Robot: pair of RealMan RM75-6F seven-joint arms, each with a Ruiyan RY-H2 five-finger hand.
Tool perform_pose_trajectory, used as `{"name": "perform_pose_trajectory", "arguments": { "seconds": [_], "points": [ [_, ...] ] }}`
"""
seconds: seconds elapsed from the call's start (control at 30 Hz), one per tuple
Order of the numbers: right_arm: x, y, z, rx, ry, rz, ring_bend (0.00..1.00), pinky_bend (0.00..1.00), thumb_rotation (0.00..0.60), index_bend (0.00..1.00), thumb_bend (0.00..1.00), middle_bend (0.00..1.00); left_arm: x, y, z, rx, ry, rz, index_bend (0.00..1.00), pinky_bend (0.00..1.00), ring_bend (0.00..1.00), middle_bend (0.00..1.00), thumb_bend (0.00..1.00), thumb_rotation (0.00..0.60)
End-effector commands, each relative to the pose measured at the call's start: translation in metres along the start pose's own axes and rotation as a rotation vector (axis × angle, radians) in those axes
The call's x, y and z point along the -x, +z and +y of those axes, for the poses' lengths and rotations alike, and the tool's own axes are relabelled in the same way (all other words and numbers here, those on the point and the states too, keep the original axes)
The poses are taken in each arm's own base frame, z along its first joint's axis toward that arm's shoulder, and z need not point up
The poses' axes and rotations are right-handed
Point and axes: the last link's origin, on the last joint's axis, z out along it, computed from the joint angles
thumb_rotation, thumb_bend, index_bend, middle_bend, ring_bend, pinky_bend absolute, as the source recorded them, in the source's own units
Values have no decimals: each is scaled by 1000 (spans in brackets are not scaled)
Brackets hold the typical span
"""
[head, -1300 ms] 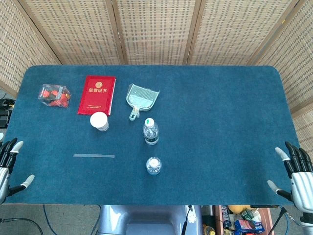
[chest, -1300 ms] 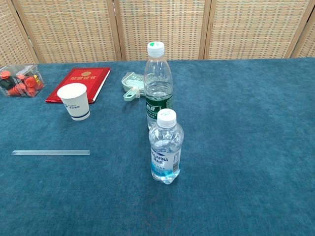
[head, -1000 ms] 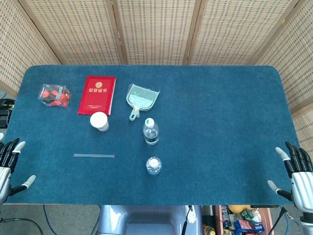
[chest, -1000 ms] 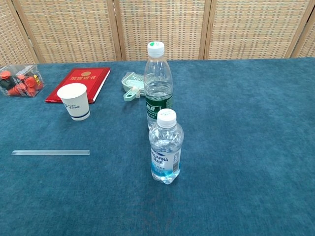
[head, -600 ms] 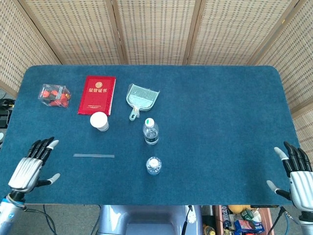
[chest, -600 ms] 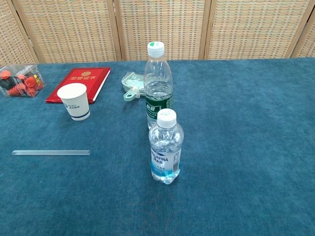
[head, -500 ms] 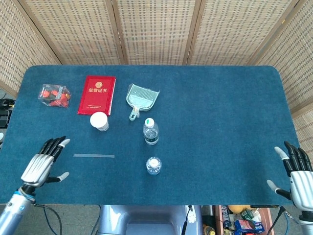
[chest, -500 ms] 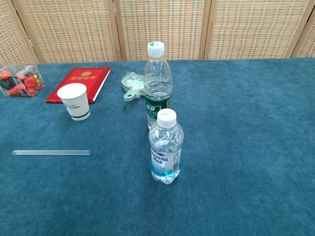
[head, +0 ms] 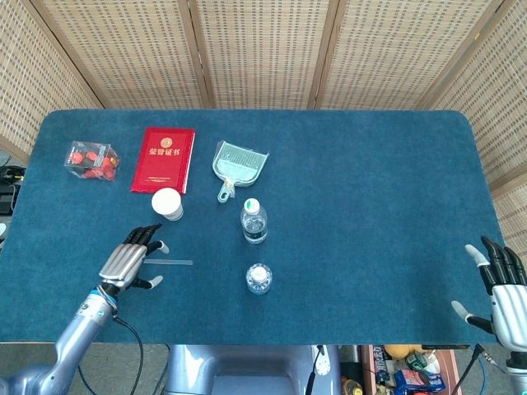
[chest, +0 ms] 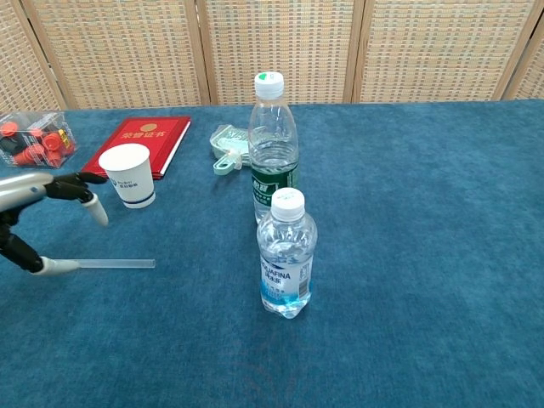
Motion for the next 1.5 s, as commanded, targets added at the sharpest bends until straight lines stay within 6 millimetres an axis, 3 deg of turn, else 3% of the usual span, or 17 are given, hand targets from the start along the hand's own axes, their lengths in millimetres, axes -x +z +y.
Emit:
{"name": "perform_pose_trajectory", "arguments": {
  "seconds": [0.03,0.3,0.73,1.5],
  "points": [
    [0,0,0,-1,0,-1,0,0,600,0,0,0,8,10,9,-10,-22,-11,371,0,0,0,338,600],
    [1,1,1,2,2,-8,0,0,600,0,0,0,22,25,16,-38,-49,-10,383,0,0,0,397,600],
    [1,3,5,13,12,-19,0,0,600,0,0,0,41,45,26,-63,-5,-24,444,0,0,0,403,600],
    [2,5,6,16,22,-27,0,0,600,0,0,0,52,52,29,-69,20,-19,521,0,0,0,403,600]
  ]
}}
